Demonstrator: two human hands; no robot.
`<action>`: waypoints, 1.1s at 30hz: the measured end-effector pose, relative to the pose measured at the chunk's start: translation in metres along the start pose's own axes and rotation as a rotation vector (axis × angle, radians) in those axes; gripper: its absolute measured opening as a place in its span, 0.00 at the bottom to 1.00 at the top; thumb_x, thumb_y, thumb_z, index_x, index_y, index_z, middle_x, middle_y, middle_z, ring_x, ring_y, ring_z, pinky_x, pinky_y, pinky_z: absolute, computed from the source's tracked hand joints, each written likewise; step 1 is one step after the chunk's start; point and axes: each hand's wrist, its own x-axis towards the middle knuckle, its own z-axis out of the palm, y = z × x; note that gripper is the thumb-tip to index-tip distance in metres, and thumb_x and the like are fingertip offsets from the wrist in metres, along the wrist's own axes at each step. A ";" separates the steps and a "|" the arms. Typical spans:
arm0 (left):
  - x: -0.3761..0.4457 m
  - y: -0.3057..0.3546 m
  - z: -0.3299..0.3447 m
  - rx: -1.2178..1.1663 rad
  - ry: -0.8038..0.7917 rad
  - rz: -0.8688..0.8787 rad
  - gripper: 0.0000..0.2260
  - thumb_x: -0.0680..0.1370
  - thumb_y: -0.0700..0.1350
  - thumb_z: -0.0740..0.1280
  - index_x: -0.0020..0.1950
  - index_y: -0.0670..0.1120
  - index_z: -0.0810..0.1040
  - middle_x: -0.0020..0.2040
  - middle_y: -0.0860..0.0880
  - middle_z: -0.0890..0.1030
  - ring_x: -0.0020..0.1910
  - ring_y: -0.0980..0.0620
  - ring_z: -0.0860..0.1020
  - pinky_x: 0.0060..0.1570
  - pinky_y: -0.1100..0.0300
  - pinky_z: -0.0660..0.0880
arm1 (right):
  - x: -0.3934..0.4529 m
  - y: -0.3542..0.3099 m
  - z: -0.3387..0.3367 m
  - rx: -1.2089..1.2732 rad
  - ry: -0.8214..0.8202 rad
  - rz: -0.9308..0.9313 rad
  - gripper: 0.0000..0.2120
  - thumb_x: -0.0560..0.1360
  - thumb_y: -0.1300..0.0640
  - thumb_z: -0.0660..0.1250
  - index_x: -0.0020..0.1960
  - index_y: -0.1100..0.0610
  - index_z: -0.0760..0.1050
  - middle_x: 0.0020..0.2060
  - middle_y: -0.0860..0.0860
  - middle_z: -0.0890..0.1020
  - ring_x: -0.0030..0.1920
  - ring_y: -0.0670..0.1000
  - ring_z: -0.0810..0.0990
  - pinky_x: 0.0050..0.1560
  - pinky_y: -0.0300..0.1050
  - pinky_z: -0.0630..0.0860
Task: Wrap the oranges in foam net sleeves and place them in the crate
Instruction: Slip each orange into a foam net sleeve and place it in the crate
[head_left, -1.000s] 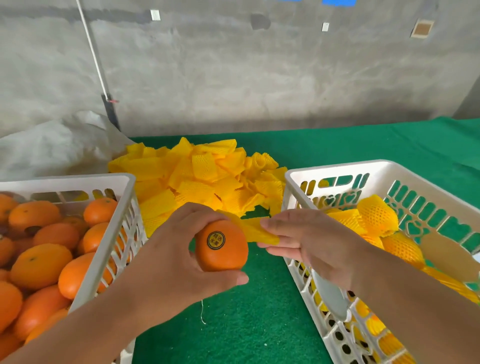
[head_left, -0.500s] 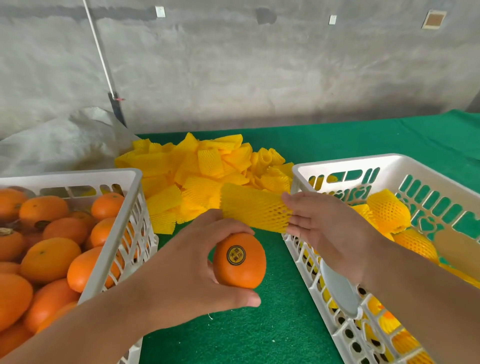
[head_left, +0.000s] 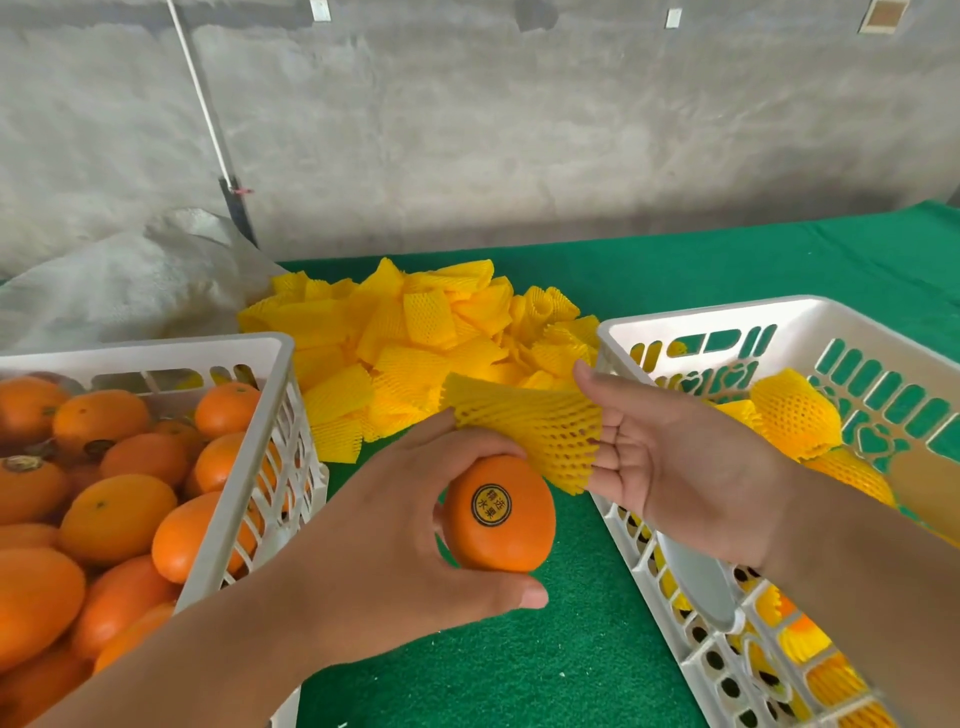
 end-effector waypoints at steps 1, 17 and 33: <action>0.000 0.001 0.001 -0.013 -0.006 0.004 0.36 0.62 0.69 0.81 0.68 0.68 0.74 0.66 0.64 0.74 0.65 0.62 0.76 0.54 0.67 0.81 | 0.000 0.000 -0.001 -0.010 -0.013 -0.004 0.24 0.78 0.50 0.73 0.70 0.60 0.80 0.65 0.60 0.84 0.64 0.57 0.84 0.60 0.48 0.83; -0.006 0.019 0.006 -0.069 -0.019 0.058 0.34 0.64 0.63 0.84 0.66 0.68 0.74 0.64 0.67 0.73 0.67 0.69 0.72 0.51 0.78 0.75 | -0.003 0.000 0.005 -0.014 -0.167 -0.142 0.22 0.81 0.54 0.68 0.73 0.60 0.77 0.69 0.60 0.81 0.64 0.57 0.83 0.64 0.52 0.81; -0.008 0.020 0.009 -0.083 -0.006 0.054 0.33 0.64 0.65 0.83 0.67 0.66 0.76 0.69 0.73 0.64 0.71 0.67 0.69 0.54 0.75 0.76 | -0.001 0.002 0.003 -0.150 -0.157 -0.063 0.21 0.86 0.52 0.61 0.76 0.58 0.74 0.71 0.58 0.80 0.71 0.60 0.79 0.70 0.55 0.78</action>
